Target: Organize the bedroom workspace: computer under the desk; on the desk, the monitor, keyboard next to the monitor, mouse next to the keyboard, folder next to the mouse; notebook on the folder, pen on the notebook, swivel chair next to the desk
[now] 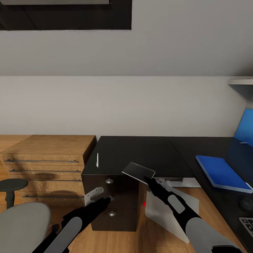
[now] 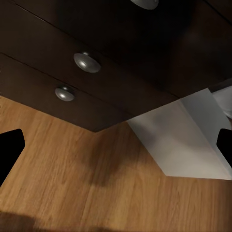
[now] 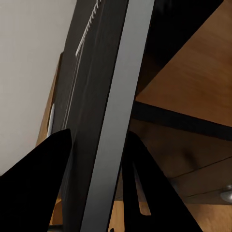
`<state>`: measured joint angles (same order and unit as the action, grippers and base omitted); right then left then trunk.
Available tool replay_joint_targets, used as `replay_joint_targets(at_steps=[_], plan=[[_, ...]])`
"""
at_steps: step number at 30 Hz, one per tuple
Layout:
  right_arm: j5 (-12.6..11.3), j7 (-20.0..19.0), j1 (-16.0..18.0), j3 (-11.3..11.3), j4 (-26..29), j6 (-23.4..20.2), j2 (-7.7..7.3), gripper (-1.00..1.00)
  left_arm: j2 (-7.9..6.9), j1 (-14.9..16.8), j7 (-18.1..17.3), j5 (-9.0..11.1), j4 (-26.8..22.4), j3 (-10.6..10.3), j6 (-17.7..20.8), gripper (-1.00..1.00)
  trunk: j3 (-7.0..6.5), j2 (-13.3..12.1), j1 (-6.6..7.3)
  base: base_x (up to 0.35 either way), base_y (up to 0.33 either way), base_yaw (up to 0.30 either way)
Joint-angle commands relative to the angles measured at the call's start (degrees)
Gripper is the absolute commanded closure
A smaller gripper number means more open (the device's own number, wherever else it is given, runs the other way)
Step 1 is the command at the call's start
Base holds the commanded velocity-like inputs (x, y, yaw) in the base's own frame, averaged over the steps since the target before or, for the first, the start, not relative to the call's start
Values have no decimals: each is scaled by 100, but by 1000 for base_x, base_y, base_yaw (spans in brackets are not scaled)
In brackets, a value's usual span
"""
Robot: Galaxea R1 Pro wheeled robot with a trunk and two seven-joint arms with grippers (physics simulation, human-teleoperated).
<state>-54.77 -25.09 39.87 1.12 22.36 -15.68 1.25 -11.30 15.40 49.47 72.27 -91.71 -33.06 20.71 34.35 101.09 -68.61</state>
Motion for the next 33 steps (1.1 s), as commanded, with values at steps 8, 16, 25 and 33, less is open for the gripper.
replay_joint_targets(at_steps=[8, 16, 25, 33], plan=[[-60, -13, 3, 9, 15, -23, -7, 100, -4, 6, 35, 15, 29, -7, 11, -100, 6, 3, 1, 0, 0, 0], [-60, -14, -3, 7, 275, -23, -14, 100, -4, 6, 35, 15, 30, -7, 10, -100, 6, 3, 1, 0, 0, 0], [-60, -6, -34, 3, 948, -56, -36, 100, -4, 6, 34, 15, 30, -7, 11, -100, 6, 3, 1, 0, 0, 0], [-57, 10, -197, -5, 1599, -82, -73, 100, -4, 6, 36, 22, 30, -7, 11, -100, 6, 3, 1, 0, 0, 0]])
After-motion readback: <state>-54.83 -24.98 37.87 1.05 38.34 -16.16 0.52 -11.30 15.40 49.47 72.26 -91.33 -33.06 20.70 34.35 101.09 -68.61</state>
